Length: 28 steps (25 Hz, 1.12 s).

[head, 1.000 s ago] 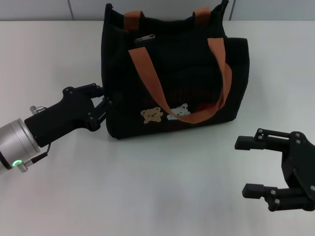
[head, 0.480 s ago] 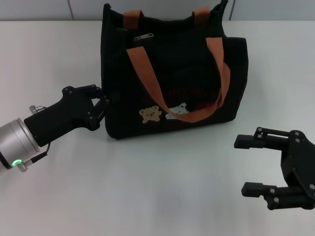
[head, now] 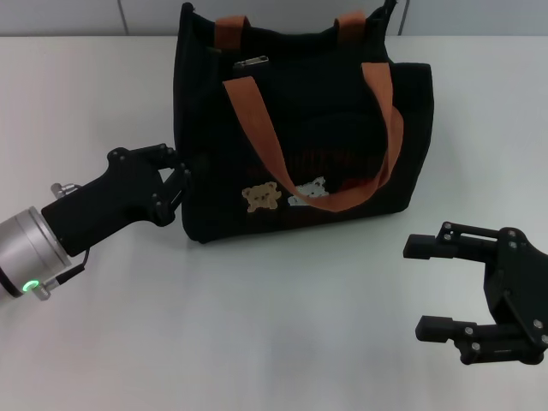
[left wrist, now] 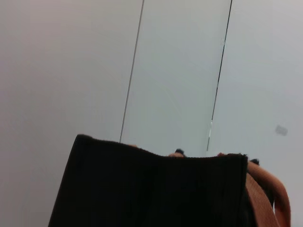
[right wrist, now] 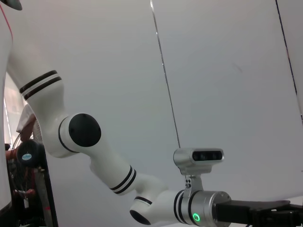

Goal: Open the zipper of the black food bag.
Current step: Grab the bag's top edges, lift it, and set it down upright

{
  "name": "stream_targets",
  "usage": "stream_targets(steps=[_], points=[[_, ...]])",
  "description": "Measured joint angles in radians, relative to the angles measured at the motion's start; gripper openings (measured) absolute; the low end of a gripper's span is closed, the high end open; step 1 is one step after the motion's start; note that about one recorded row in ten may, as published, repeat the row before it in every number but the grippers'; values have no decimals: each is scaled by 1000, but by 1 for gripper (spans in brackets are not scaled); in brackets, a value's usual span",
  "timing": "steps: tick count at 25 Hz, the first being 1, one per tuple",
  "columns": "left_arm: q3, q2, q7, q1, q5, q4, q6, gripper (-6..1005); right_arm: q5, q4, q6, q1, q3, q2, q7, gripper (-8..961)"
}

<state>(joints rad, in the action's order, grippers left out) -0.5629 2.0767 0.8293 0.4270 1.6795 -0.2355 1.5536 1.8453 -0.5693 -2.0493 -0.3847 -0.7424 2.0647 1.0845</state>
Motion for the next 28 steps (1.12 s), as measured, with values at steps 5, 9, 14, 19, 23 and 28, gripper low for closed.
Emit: stream_targets(steps=[5,9,14,19,23,28], points=[[0,-2,-14,-11,-14,9,15,100,0,0,0,0,0,2,0,773],[-2,-3,-17,-12,-15,9,16,100,0,0,0,0,0,5,0,773],[-6,-3,-25,-14,-15,10,17,99,-1,0,8,0,2,9,0,773],[-8,-3,-25,-14,-15,10,17,98,-2,0,10,0,11,11,0,773],[-1,-4,-24,-14,-15,10,17,98,-2,0,12,0,26,11,0,773],[8,-7,-24,-24,-17,-15,19,98,-2,0,12,0,29,11,0,773]])
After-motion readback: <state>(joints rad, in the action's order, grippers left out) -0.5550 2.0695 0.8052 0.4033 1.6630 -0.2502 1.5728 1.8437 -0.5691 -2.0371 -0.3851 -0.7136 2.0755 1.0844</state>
